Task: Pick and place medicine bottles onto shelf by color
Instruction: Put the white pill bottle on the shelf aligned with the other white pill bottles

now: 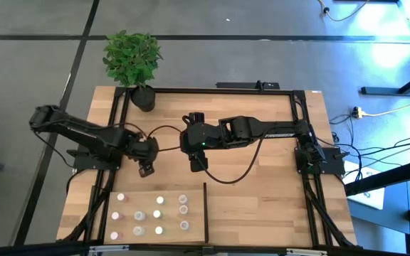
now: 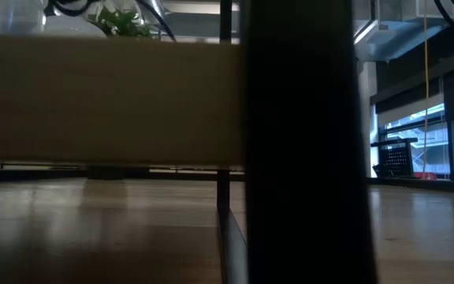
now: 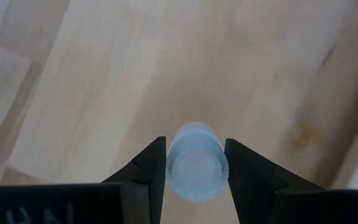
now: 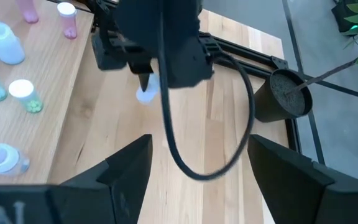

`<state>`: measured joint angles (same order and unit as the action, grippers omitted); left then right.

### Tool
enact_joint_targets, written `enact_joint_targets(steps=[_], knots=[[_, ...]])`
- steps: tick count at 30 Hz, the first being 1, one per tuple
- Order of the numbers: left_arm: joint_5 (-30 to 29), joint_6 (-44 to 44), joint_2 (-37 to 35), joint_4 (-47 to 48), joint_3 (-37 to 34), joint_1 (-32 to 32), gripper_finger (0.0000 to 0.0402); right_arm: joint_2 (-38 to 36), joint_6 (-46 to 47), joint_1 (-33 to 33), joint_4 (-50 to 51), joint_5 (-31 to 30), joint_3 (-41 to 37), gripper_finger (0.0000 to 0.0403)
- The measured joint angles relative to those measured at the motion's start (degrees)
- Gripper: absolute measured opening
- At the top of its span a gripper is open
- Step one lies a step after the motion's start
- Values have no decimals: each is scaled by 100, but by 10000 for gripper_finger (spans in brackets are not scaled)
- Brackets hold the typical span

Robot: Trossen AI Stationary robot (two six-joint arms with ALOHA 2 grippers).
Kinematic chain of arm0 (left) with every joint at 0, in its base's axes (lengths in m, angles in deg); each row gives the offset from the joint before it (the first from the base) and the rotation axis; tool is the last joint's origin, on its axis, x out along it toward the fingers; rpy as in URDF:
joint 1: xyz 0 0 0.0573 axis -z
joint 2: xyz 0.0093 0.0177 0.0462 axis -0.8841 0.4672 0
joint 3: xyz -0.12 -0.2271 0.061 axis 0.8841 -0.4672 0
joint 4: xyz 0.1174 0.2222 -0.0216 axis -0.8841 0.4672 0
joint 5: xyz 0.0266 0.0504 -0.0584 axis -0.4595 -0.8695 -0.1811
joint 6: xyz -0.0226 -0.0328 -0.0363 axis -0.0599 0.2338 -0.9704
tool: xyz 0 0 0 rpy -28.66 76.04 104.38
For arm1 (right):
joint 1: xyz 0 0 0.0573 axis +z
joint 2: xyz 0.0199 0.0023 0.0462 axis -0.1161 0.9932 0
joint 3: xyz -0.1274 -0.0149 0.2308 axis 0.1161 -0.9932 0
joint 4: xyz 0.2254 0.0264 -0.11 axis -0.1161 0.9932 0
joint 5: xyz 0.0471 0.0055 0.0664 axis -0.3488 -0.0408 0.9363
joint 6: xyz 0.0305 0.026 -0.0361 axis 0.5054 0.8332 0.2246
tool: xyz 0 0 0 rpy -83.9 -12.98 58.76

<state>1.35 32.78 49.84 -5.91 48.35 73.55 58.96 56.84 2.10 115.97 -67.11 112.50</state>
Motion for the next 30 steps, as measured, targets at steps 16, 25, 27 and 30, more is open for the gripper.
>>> enact_joint_targets(steps=[16,25,27,30], knots=[[-42,-1070,-671,526,-1,1094,127,0,174,-2,-125,126,0,265],[0,-1457,-667,500,62,1868,127,0,-472,5,-99,2448,0,265],[0,-1558,-666,483,147,2040,127,0,-578,1,-63,2804,0,265],[-26,-1715,-664,463,299,2272,127,0,-589,0,-59,3070,0,265]])
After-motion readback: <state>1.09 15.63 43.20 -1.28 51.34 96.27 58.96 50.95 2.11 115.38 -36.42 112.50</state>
